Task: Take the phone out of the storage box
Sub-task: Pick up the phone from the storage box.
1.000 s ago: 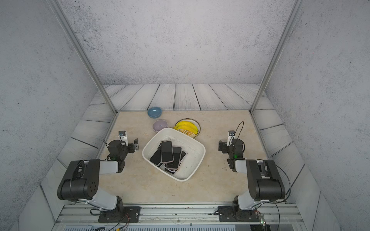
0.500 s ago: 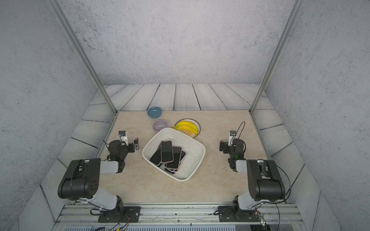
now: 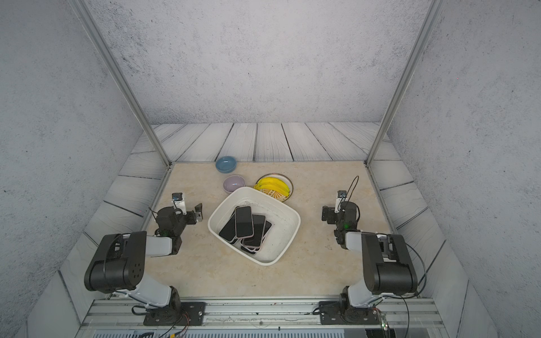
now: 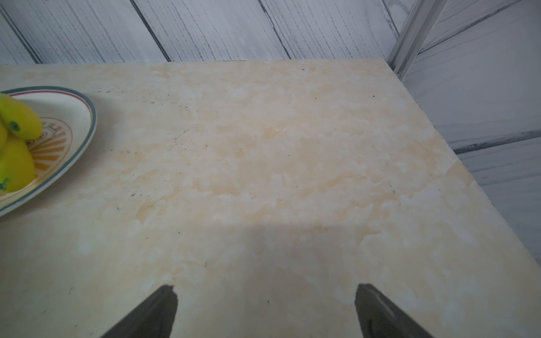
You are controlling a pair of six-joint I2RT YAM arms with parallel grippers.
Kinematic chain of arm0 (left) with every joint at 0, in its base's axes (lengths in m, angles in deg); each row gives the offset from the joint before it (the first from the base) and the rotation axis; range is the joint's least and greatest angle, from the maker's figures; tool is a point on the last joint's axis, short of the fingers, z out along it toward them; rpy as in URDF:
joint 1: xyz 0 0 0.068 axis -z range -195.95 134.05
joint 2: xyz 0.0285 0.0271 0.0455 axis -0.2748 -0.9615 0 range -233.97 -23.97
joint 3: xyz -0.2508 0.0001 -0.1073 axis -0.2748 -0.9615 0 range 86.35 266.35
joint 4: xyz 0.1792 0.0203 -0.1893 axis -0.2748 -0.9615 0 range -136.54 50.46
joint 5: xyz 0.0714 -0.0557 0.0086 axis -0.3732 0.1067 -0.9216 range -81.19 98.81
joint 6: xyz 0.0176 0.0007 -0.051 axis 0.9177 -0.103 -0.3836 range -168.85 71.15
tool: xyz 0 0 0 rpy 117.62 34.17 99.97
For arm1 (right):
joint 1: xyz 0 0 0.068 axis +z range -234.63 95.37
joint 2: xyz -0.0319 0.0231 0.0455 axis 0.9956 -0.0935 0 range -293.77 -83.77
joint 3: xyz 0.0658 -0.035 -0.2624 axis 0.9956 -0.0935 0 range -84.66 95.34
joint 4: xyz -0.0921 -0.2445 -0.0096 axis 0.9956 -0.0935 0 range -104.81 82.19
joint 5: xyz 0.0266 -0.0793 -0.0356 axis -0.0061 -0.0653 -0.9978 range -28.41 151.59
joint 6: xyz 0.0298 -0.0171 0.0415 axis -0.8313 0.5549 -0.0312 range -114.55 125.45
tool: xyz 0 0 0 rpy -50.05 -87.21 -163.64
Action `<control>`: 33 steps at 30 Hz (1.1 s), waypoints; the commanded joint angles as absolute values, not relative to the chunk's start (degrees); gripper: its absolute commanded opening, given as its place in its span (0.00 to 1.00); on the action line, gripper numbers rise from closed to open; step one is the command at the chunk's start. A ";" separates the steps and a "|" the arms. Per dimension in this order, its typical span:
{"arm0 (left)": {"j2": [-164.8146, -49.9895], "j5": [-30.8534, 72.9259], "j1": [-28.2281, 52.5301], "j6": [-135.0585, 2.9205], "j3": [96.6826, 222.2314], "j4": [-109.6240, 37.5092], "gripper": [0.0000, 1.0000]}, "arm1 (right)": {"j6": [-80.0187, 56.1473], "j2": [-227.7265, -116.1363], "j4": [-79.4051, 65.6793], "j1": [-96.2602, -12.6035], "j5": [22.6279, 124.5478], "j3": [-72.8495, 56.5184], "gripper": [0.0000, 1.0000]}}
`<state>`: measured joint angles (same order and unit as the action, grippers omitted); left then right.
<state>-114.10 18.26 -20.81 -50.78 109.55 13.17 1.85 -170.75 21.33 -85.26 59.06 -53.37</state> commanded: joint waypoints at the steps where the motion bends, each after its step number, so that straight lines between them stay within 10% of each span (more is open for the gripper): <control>1: -112.47 18.36 -21.33 -51.32 110.05 11.31 0.98 | -1.85 -167.08 3.72 -85.54 52.09 -42.32 1.00; 17: -111.04 20.66 -22.08 -67.41 154.82 -62.22 0.99 | -24.29 -168.62 -22.77 -85.42 67.55 -11.57 1.00; 25: -111.70 47.00 -22.50 -83.92 159.53 -68.13 0.99 | -23.00 -177.40 -35.49 -78.24 83.33 5.78 1.00; 33: -105.93 48.57 -14.61 -82.46 151.94 -75.17 0.98 | -15.22 -190.02 -63.88 -59.42 87.87 22.57 1.00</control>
<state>-109.07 45.43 -16.61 -82.78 153.25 -69.28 -19.17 -187.03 -47.65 -63.57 84.00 19.37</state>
